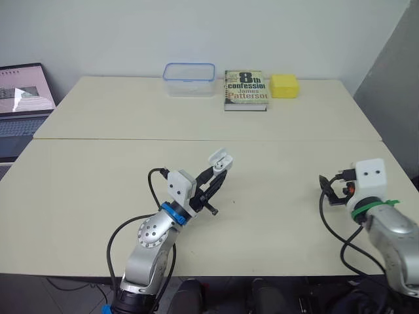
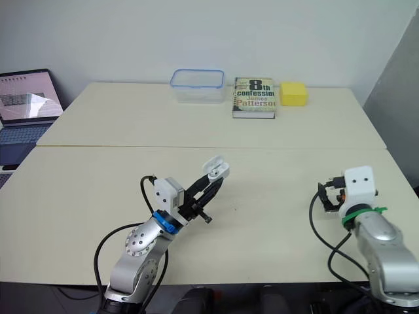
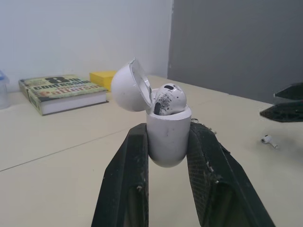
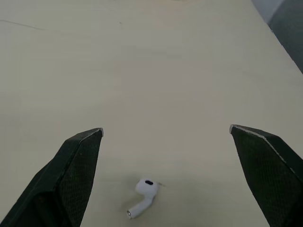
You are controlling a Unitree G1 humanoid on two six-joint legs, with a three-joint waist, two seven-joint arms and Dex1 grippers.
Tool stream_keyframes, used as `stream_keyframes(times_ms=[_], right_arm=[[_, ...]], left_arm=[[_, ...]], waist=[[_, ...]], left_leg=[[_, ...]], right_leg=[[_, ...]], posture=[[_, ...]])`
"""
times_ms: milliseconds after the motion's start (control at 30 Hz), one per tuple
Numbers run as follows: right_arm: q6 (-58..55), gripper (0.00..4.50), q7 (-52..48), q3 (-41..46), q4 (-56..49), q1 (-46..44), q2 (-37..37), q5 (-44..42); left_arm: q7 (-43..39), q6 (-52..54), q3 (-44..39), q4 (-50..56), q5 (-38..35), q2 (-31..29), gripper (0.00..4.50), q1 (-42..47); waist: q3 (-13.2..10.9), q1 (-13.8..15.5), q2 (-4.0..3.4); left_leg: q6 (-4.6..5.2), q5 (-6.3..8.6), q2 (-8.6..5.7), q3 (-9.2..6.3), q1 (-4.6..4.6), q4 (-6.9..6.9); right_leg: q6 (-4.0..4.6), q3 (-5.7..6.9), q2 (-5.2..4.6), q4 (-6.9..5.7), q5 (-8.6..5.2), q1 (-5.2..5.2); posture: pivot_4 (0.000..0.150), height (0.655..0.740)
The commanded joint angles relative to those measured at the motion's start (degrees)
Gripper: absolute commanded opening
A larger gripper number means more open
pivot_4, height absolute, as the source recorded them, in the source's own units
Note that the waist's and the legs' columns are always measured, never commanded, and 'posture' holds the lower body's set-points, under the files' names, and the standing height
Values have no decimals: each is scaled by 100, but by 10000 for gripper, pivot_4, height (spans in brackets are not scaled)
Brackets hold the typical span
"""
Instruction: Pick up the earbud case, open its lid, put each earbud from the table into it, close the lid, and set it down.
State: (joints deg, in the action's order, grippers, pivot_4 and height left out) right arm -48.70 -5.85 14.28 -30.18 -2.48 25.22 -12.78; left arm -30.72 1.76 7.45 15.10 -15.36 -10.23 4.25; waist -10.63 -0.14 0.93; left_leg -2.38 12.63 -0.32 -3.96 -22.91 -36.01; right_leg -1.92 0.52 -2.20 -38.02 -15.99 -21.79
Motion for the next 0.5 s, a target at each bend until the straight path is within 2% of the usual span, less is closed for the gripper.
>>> stream_keyframes(times_ms=[33, 200, 367, 500], right_arm=[[180, 45000, 516, 7, 388, -113, -503, 247], [172, 45000, 853, 164, 838, -223, -1145, 269], [28, 45000, 865, 279, 877, -172, -1467, 134], [-147, 35726, 930, 505, 916, -332, -1702, -26]], left_arm=[[-25, -61, 16, 65, -20, -10, 7428, 72], [-38, -39, 10, 66, -15, -57, 7428, 77], [-26, -26, 1, 84, -17, -94, 7428, 61], [-25, -15, 7, 96, -17, -107, 7428, 48]], waist=[[0, 1, 0], [1, 0, -3], [2, -1, -3], [3, -5, -4]], left_leg=[[0, 0, -1, -1, -1, 0], [0, 0, 0, -1, 0, -1], [0, 0, 0, -2, 3, -1], [0, 0, 1, -2, 4, -1]], right_leg=[[0, 1, 0, 0, 0, 0], [0, 0, -1, -1, 0, 0], [1, 0, 0, -3, 0, 3], [1, 0, 0, -3, 0, 3]], posture=[[1500, 7400], [1500, 7400], [1500, 7400], [1500, 7400]])
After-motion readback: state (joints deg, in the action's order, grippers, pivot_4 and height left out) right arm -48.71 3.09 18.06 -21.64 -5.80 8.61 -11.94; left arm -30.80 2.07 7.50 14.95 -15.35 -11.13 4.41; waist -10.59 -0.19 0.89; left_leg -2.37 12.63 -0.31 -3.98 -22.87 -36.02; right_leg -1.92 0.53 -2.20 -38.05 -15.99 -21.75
